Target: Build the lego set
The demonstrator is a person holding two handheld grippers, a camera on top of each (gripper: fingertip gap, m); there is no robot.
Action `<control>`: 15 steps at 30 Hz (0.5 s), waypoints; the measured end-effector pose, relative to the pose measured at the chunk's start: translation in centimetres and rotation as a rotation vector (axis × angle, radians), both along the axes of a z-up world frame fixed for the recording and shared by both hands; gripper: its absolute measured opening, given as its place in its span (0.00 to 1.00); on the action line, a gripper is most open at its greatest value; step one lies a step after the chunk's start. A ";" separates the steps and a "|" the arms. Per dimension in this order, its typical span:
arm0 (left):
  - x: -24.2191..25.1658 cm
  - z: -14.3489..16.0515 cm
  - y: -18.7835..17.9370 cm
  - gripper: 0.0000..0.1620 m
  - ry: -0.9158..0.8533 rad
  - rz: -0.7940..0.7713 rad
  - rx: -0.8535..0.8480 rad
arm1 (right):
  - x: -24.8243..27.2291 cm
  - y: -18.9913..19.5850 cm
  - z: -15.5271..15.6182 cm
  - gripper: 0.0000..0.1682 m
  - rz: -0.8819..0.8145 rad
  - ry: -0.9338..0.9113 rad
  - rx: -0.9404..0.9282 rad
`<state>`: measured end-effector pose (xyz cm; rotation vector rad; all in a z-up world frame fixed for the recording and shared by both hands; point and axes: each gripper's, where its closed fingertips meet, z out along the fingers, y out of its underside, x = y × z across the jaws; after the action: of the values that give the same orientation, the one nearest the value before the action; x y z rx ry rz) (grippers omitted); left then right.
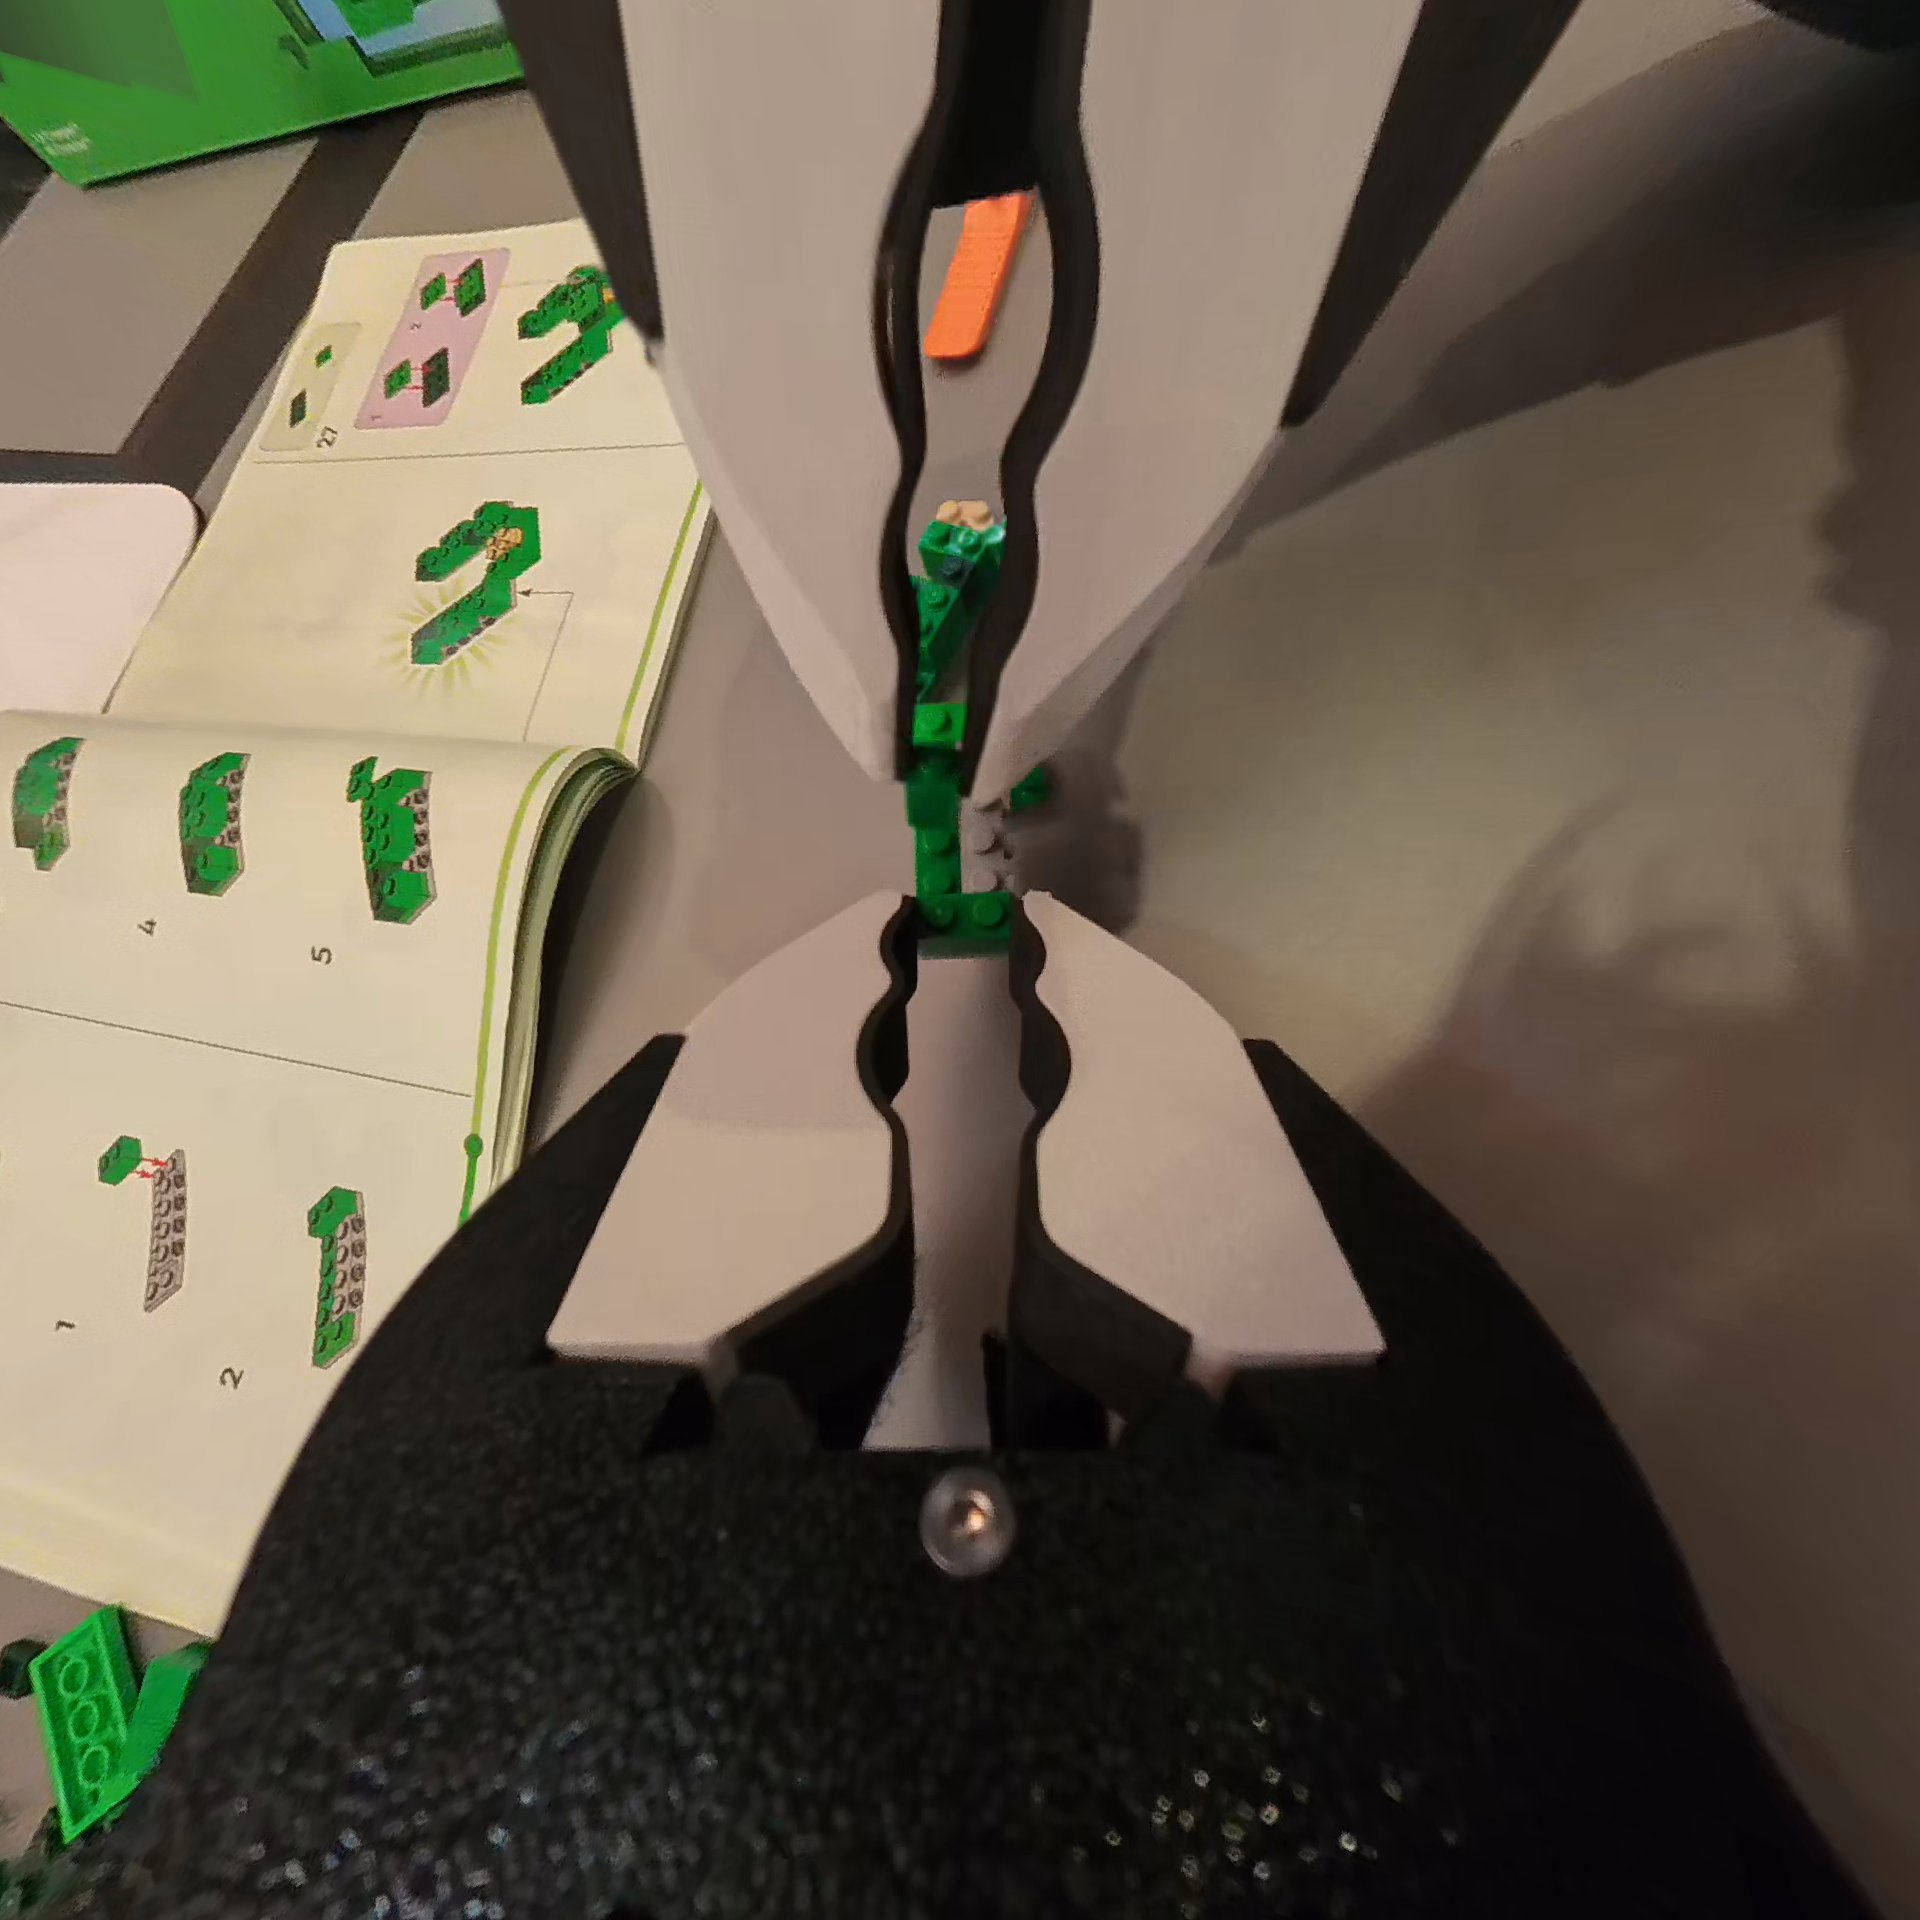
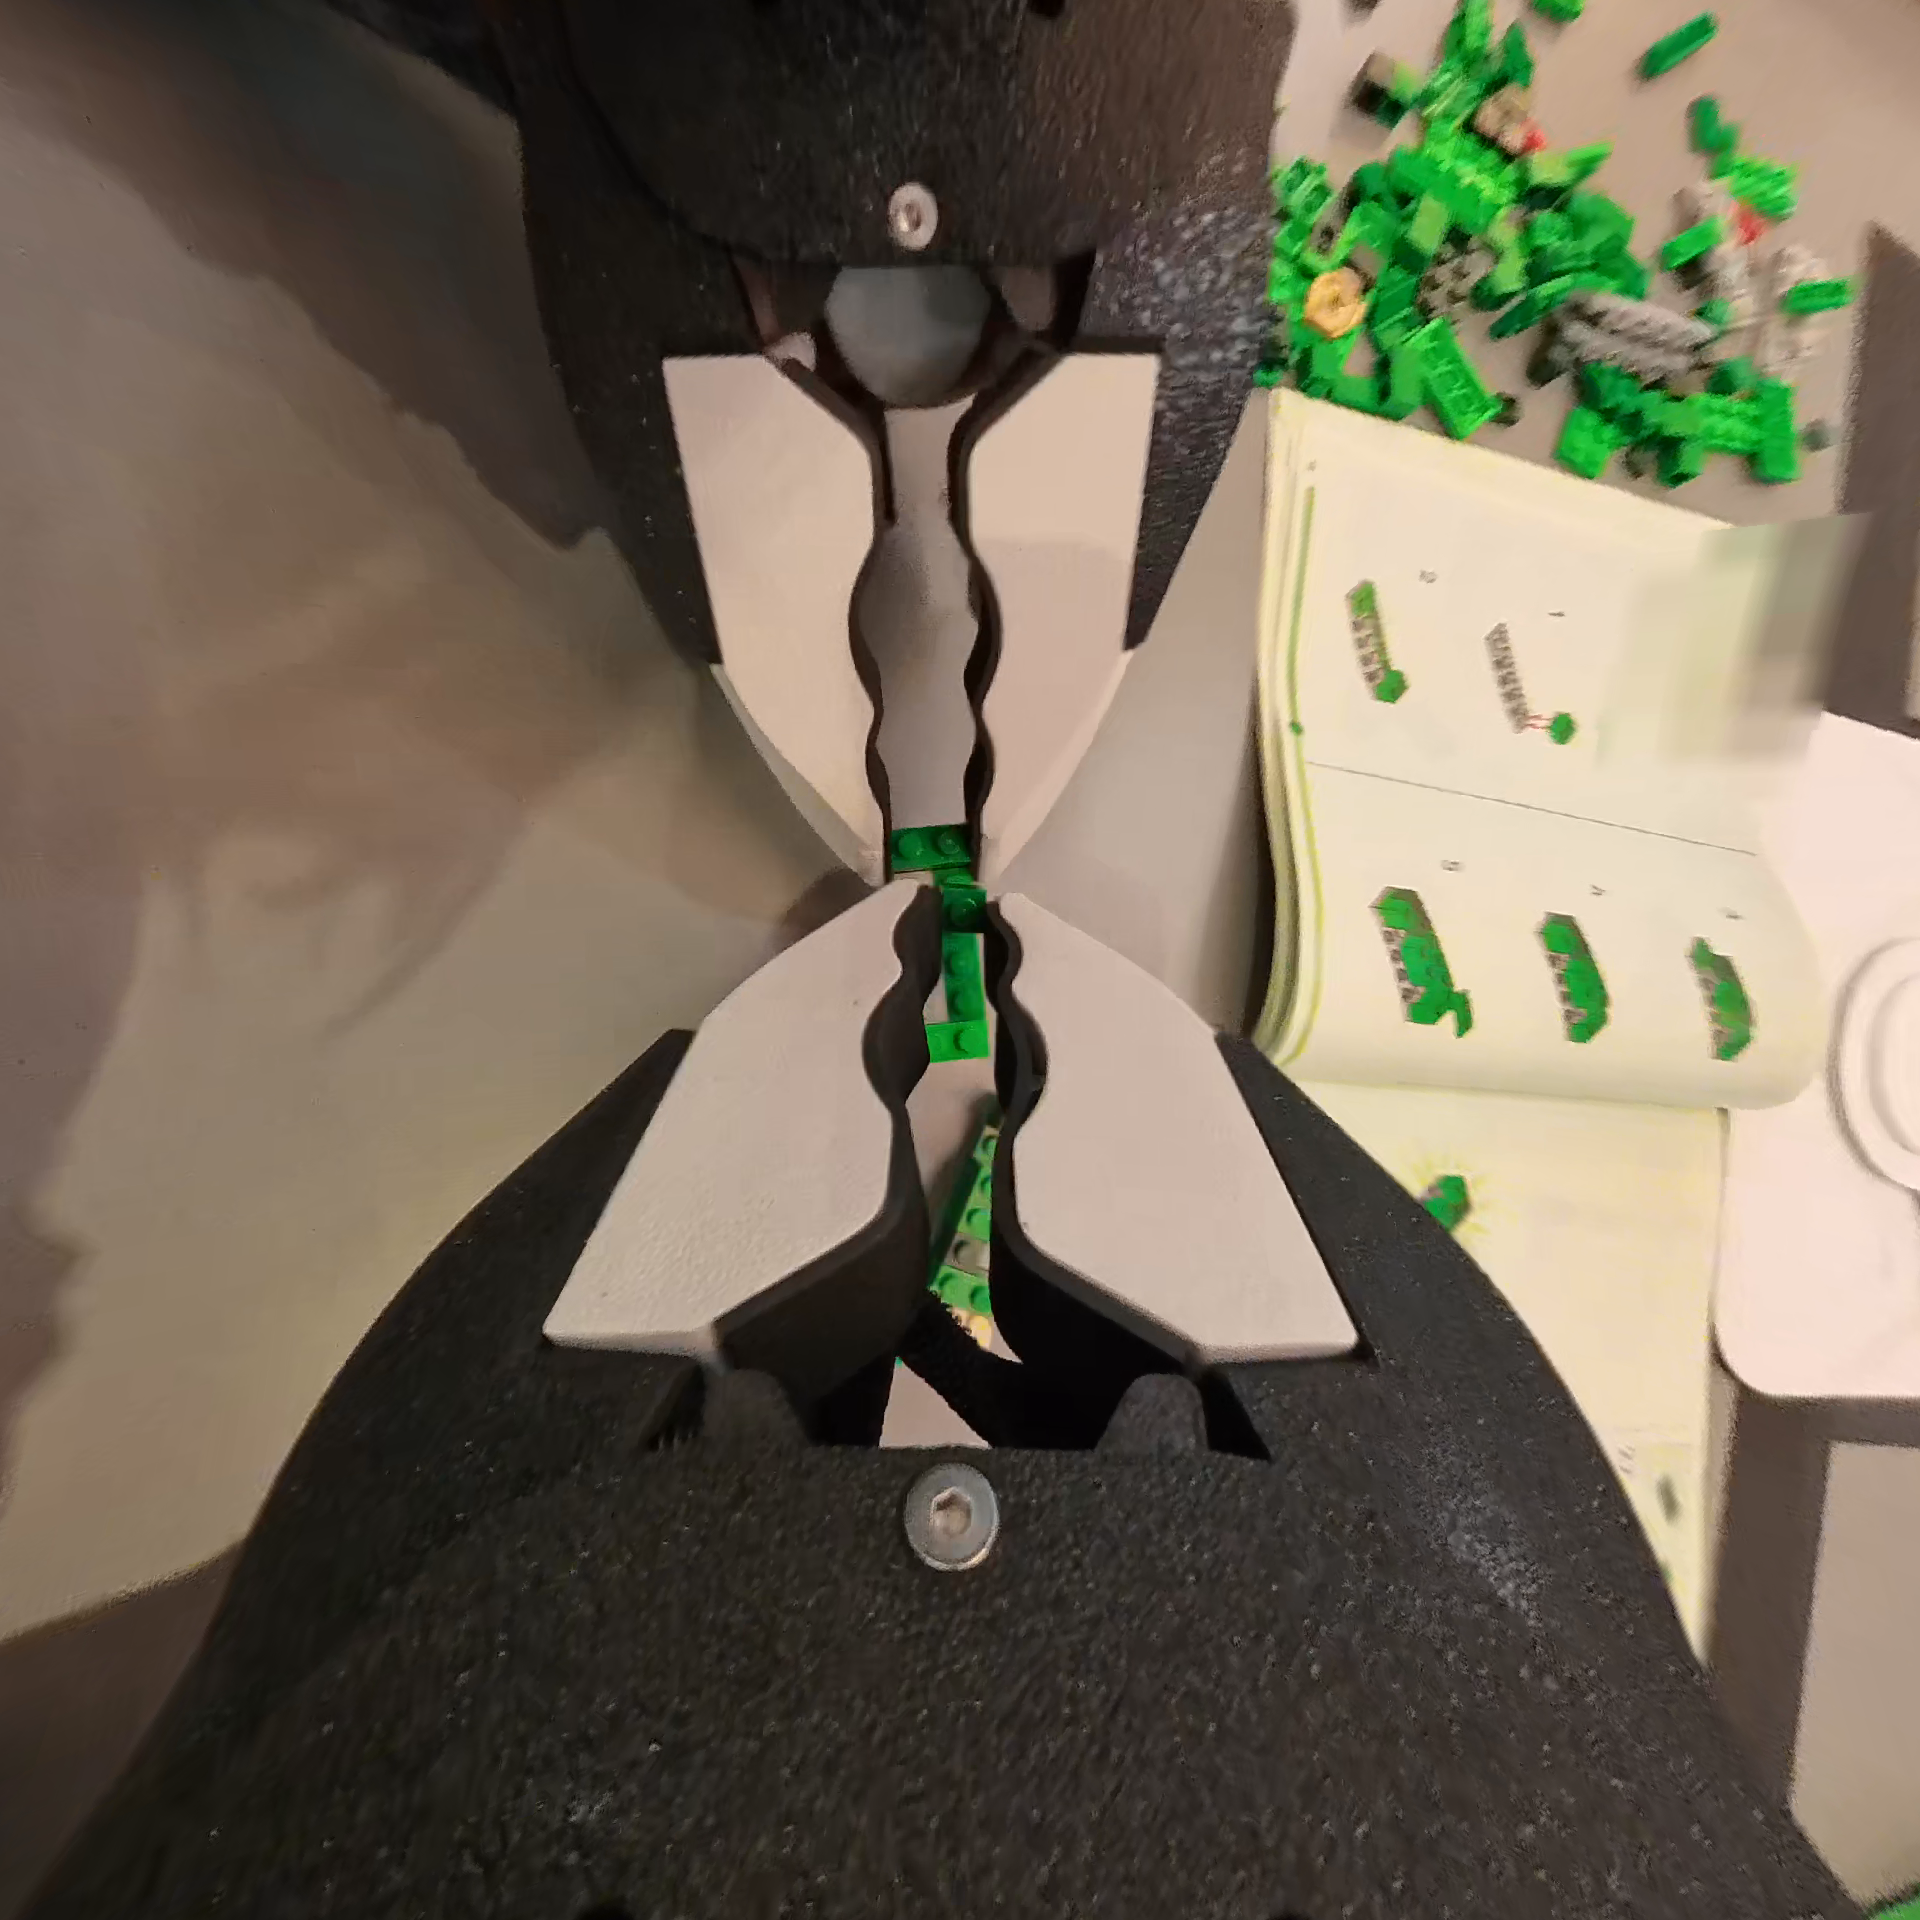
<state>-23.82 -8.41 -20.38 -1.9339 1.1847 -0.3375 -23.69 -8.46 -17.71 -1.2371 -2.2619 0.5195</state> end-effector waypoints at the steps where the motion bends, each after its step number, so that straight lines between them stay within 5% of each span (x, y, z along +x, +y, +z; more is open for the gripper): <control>1: 0.1 0.0 -0.1 0.10 0.000 -0.003 -0.004 | 0.0 -0.2 -0.2 0.04 0.005 -0.023 -0.014; 15: 0.9 0.3 0.0 0.10 -0.075 0.001 -0.008 | 0.2 0.1 -1.4 0.04 -0.008 -0.182 0.006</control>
<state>-22.95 -8.39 -20.13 -1.9122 1.1355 -0.4117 -23.51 -8.38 -19.07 -1.3382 -2.4050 0.4119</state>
